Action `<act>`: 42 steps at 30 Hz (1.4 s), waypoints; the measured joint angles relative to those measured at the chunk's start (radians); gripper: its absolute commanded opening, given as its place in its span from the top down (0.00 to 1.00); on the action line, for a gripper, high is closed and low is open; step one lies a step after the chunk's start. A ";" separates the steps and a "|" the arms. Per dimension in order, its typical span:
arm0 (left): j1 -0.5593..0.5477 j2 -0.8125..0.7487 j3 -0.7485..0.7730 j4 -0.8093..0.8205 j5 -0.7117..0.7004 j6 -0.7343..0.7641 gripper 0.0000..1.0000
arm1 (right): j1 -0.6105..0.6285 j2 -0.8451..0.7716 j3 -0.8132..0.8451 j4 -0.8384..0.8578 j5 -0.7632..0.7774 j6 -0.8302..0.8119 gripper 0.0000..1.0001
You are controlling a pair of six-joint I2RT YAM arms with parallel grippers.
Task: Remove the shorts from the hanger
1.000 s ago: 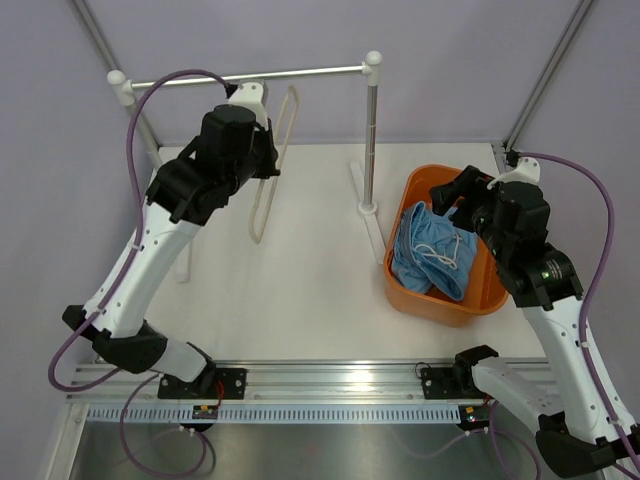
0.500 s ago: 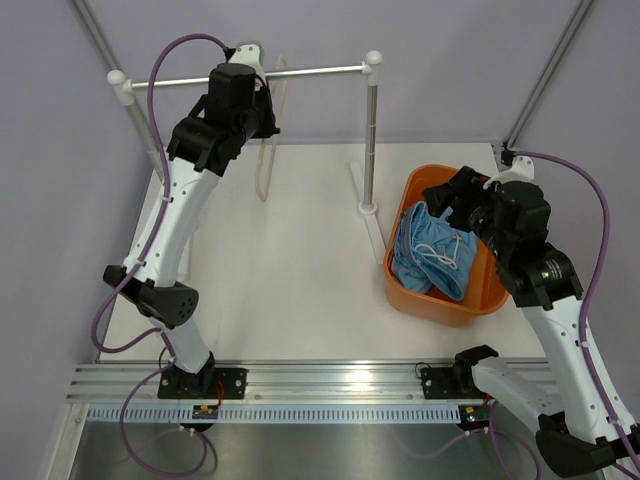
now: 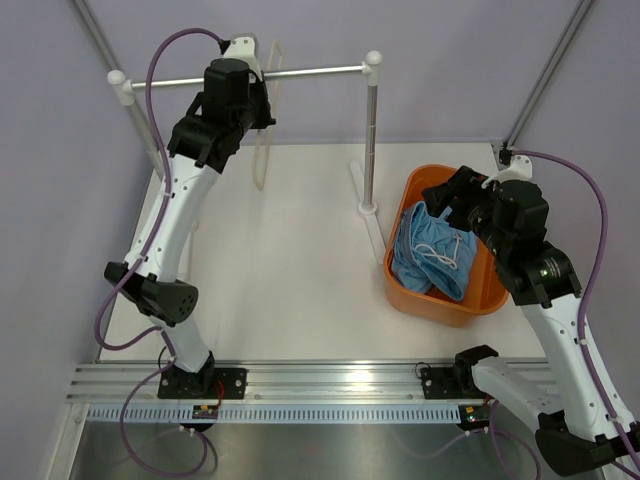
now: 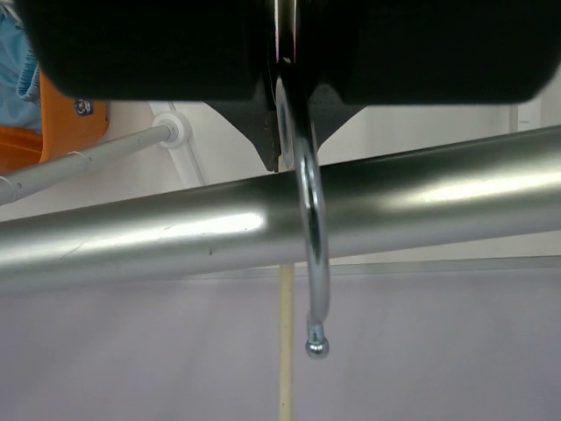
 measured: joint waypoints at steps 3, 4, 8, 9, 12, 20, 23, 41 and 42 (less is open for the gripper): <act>0.006 0.008 -0.003 -0.001 0.000 0.007 1.00 | 0.000 0.001 0.000 0.000 0.000 0.000 0.24; 0.011 0.014 0.001 -0.001 0.001 0.007 1.00 | 0.000 0.002 0.000 0.000 -0.001 0.000 0.24; 0.033 0.044 0.015 -0.009 0.003 0.005 1.00 | 0.000 0.004 0.000 0.000 -0.011 0.000 0.24; 0.036 0.050 0.014 -0.010 0.004 0.003 1.00 | 0.000 0.005 0.000 0.000 -0.015 0.000 0.25; 0.040 0.044 -0.023 0.035 0.006 -0.007 1.00 | 0.000 0.005 0.000 0.002 -0.021 0.001 0.25; 0.039 -0.060 -0.207 0.166 0.018 -0.021 0.94 | 0.000 0.002 -0.019 0.017 -0.026 0.004 0.25; 0.039 -0.089 -0.241 0.177 0.023 -0.023 0.84 | 0.000 0.002 -0.026 0.016 -0.026 0.005 0.25; 0.040 -0.277 -0.328 0.095 0.022 -0.036 0.47 | 0.000 -0.016 -0.028 0.016 -0.026 0.005 0.23; 0.040 -0.303 -0.342 0.097 0.019 -0.036 0.47 | 0.000 -0.017 -0.028 0.016 -0.026 0.005 0.23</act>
